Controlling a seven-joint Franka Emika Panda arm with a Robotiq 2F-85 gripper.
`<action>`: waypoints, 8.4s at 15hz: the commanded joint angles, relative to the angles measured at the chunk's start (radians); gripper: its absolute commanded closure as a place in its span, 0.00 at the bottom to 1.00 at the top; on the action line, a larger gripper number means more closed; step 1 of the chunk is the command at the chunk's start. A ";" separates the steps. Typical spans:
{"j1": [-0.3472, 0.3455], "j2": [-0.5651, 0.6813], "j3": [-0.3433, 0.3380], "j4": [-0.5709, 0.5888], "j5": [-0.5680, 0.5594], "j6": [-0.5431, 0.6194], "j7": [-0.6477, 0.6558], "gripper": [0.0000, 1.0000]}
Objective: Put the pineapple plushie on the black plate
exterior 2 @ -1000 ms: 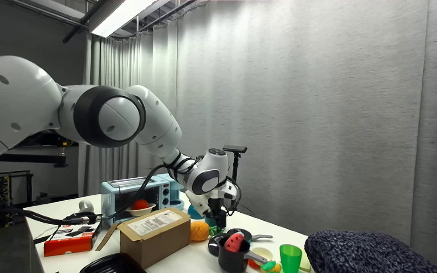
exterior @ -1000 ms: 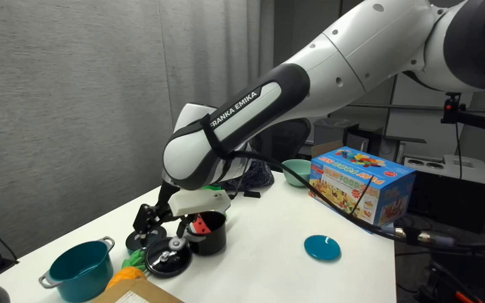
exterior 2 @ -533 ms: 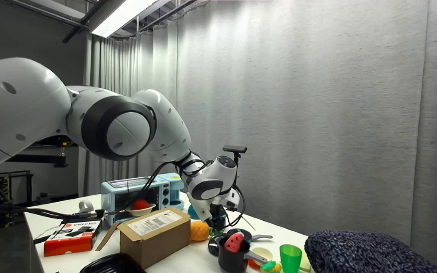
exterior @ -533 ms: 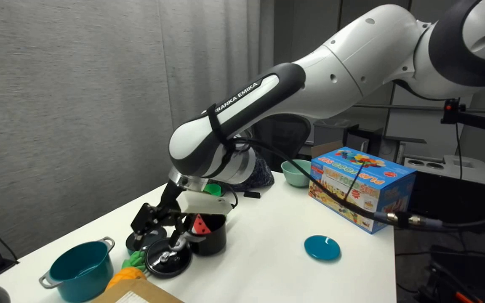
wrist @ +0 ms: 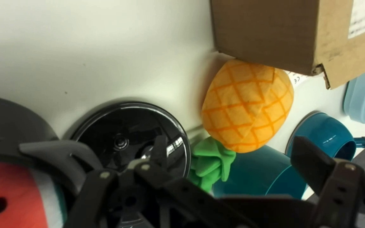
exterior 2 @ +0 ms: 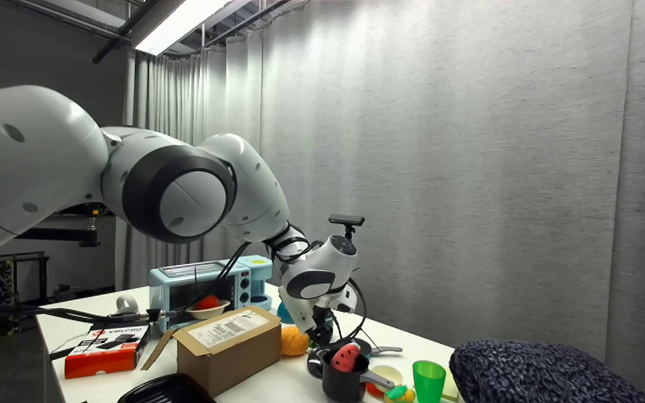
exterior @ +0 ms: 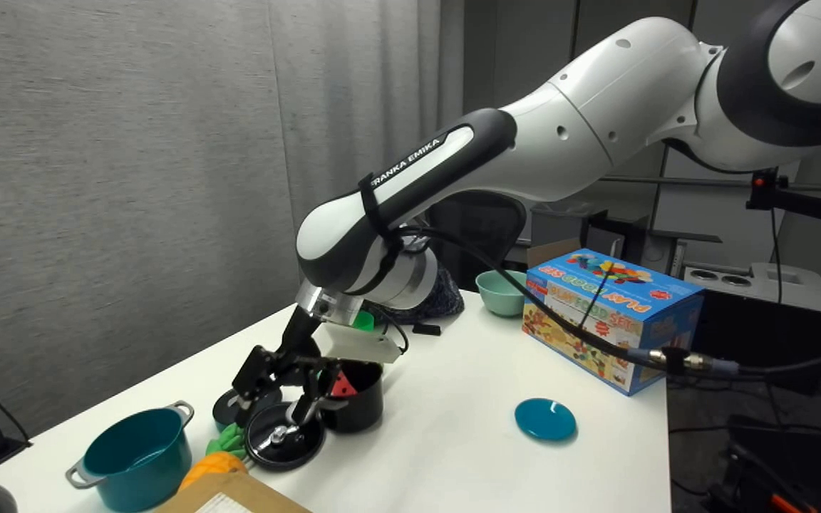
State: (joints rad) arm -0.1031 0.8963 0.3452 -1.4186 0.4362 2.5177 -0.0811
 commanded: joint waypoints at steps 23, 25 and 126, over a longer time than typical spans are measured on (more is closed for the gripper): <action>0.244 0.265 -0.156 0.450 -0.204 -0.208 0.102 0.47; 0.248 0.270 -0.161 0.466 -0.212 -0.209 0.100 0.62; 0.330 -0.515 -0.126 -0.719 -0.273 -0.240 0.113 0.97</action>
State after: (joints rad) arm 0.2321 0.3861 0.2104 -2.1529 0.1684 2.3286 0.0421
